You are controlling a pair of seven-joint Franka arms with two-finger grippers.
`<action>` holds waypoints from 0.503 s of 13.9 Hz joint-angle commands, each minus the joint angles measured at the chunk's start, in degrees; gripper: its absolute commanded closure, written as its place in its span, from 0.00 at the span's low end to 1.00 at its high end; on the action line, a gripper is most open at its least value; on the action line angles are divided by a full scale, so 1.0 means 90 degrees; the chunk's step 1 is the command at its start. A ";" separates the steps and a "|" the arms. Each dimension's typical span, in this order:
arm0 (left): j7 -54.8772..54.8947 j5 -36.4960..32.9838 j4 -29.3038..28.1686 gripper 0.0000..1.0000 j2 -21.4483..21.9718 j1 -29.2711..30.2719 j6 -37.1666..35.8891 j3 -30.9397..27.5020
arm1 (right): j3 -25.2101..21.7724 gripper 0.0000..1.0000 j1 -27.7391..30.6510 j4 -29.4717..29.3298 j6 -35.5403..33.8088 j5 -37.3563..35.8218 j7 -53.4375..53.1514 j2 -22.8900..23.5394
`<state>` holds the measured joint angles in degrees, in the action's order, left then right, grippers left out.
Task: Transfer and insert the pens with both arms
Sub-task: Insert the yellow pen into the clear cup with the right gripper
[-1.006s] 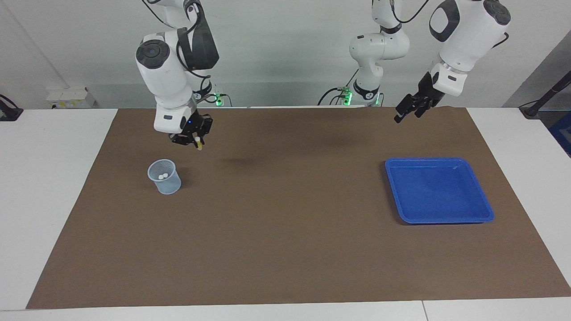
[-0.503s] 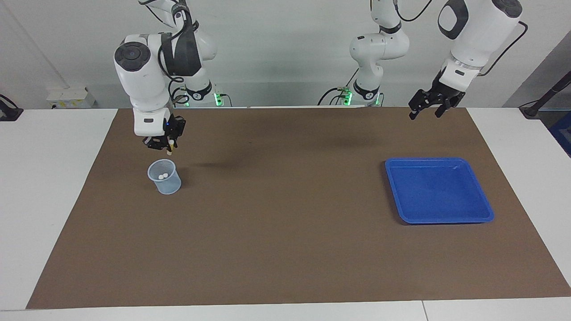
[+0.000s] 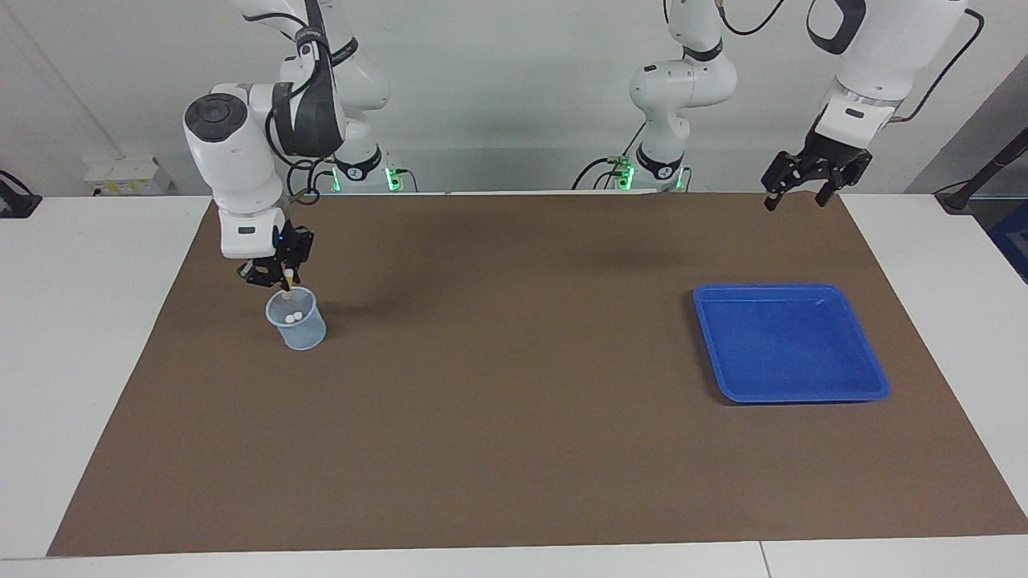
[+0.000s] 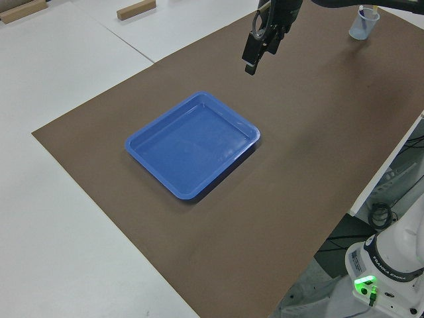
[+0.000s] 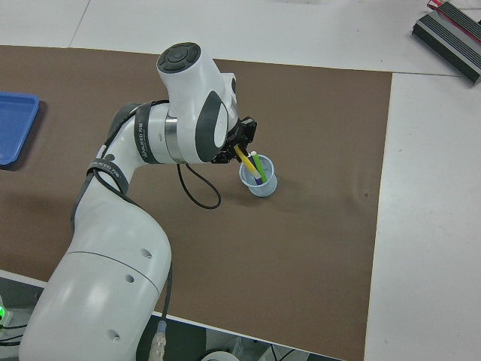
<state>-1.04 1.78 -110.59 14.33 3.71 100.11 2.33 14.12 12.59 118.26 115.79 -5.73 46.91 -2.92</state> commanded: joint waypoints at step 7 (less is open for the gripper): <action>0.0037 -0.0374 0.1104 0.00 -0.0576 0.0046 -0.0644 0.0034 | 0.0072 0.52 0.0251 0.0444 0.0463 0.0324 0.0140 -0.0213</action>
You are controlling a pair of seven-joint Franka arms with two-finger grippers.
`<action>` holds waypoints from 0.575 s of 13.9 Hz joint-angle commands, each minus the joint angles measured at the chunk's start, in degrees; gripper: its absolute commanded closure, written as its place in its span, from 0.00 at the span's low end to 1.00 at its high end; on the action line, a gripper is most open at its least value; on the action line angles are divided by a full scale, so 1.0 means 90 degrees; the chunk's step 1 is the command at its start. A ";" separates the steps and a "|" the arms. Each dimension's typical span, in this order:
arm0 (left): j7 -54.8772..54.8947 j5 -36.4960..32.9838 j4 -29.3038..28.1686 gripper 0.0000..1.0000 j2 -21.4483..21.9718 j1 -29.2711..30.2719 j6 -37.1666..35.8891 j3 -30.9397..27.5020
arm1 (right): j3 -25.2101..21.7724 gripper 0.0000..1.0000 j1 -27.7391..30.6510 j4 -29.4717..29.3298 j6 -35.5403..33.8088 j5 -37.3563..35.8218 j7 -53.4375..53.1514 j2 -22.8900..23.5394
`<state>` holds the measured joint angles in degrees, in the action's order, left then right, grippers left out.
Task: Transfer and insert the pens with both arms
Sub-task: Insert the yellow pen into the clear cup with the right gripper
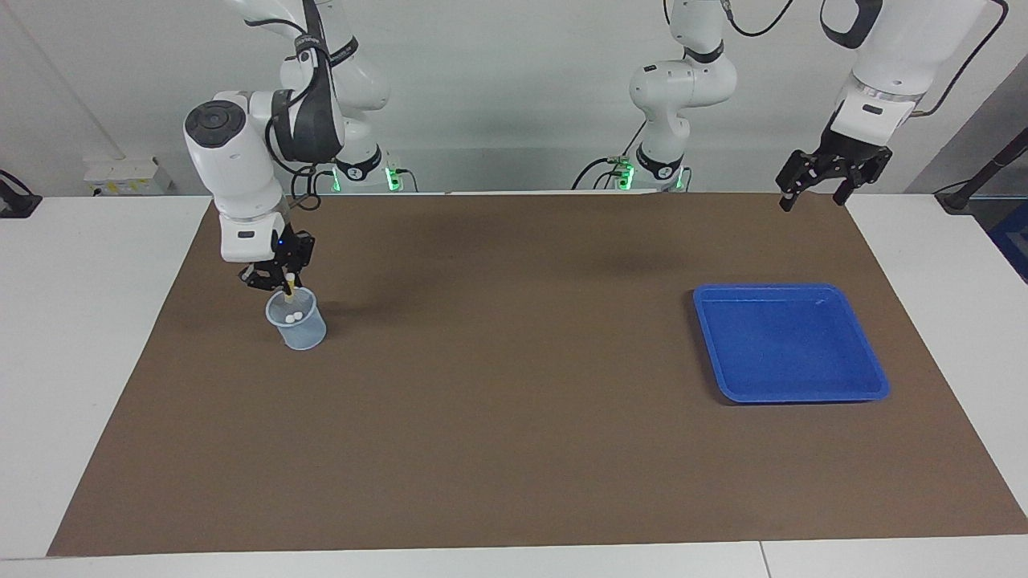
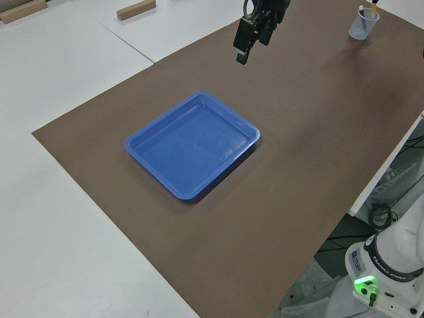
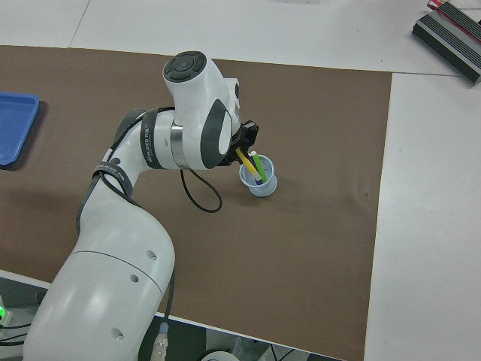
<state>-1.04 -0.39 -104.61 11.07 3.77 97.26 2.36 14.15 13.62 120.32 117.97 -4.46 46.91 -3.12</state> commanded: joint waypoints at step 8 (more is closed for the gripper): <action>0.0037 -0.0132 0.1417 0.00 -0.1102 -0.0126 -0.0748 -0.0125 | 0.0078 0.00 0.0127 0.0030 -0.0137 0.0329 0.0081 -0.0200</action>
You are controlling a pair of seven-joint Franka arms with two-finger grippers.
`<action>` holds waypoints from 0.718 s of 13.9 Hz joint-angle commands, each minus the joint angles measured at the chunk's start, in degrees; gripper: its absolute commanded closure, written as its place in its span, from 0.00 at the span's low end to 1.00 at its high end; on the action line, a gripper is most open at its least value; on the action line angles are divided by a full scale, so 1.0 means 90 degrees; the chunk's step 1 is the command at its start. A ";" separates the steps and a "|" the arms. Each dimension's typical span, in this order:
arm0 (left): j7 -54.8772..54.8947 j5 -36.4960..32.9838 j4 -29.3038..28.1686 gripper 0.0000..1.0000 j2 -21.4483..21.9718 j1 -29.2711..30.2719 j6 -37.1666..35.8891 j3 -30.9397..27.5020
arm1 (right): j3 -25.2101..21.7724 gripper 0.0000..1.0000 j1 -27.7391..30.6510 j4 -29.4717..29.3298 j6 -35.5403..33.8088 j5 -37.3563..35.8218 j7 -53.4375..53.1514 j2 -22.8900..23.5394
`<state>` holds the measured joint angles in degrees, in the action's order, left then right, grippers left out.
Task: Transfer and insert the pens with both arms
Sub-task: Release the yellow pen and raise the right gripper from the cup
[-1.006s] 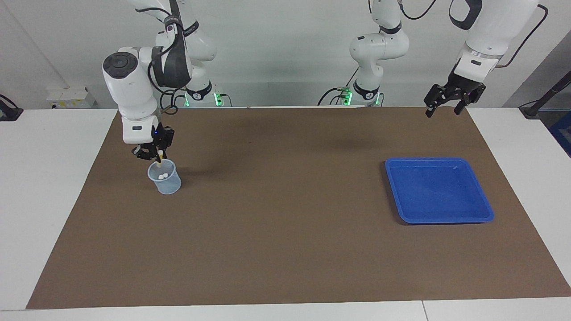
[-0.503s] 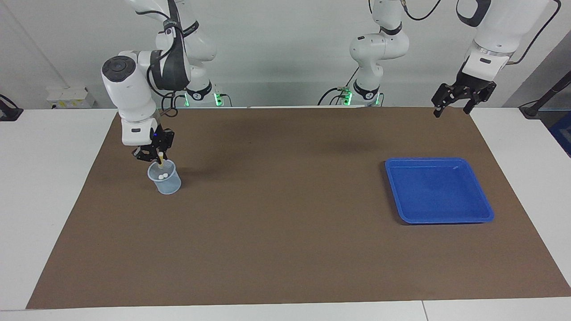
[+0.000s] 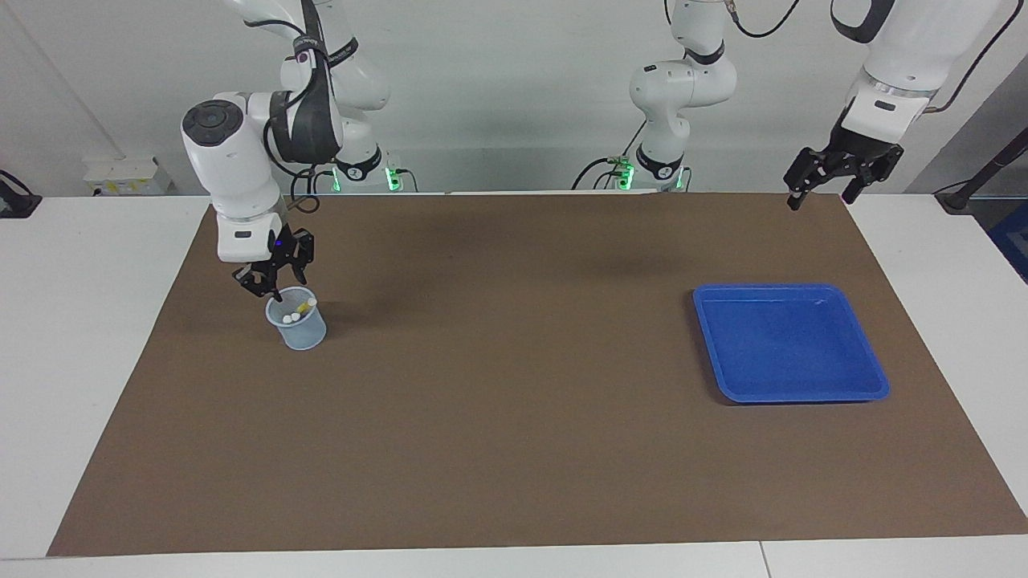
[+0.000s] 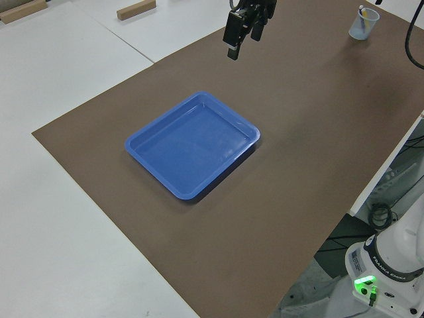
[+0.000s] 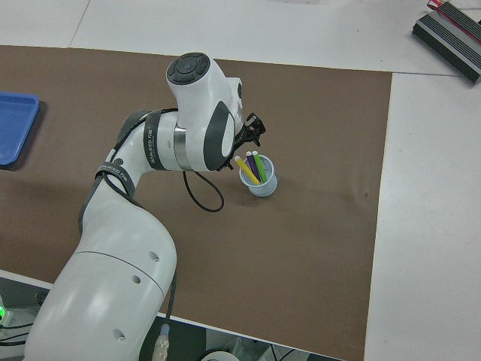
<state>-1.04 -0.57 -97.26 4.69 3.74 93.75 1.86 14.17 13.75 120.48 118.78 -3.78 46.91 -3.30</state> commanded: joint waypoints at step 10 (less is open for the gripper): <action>0.0037 -0.0113 0.0690 0.00 -0.0824 -0.0308 0.0061 -0.0031 | 0.0124 0.00 0.0015 -0.0779 -0.2298 0.0479 -0.2465 -0.0503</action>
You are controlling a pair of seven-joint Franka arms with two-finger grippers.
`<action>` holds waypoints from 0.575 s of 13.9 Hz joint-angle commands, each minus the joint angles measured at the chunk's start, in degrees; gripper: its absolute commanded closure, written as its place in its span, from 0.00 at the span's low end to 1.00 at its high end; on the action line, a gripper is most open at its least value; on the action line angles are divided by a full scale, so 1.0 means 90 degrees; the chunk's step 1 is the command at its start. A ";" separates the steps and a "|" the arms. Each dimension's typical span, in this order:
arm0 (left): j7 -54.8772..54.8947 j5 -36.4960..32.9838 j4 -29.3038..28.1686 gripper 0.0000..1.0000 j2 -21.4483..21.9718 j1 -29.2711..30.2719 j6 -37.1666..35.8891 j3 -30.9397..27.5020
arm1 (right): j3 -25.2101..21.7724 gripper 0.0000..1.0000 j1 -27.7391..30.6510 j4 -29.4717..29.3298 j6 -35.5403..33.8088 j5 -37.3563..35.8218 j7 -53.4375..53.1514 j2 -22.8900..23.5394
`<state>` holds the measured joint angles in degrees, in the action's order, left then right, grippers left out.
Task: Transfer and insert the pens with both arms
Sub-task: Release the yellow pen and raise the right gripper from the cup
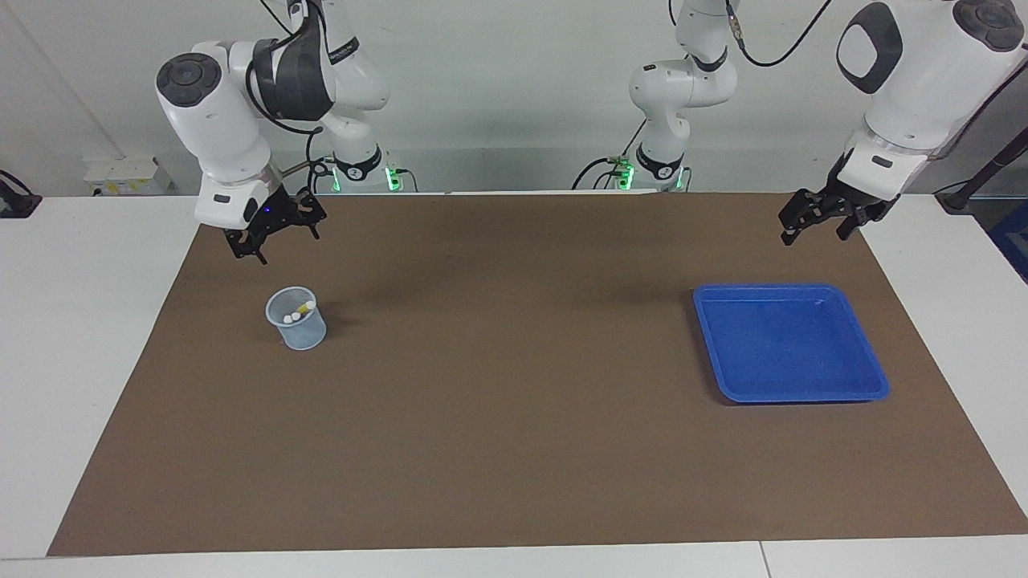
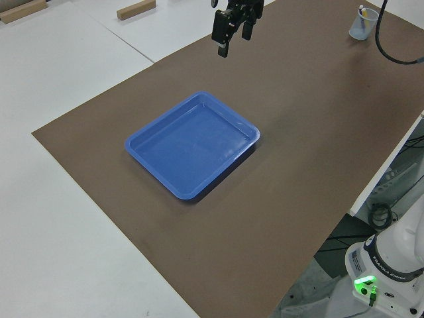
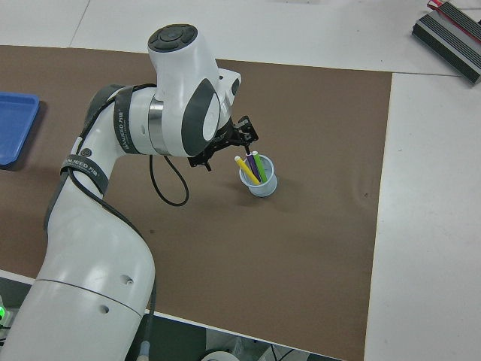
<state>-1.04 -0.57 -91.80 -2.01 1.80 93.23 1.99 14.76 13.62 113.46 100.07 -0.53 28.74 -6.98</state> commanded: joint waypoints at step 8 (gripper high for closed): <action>-0.0012 -0.0152 0.0688 0.00 -0.0461 -0.0444 -0.0113 -0.0074 | 0.0000 0.00 0.0010 -0.0067 -0.0005 0.0167 -0.0790 -0.0074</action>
<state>-1.06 -0.63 -89.02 -4.84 -0.83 95.90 2.11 14.92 13.63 113.34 99.69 -0.22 23.51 -7.31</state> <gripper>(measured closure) 0.000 0.000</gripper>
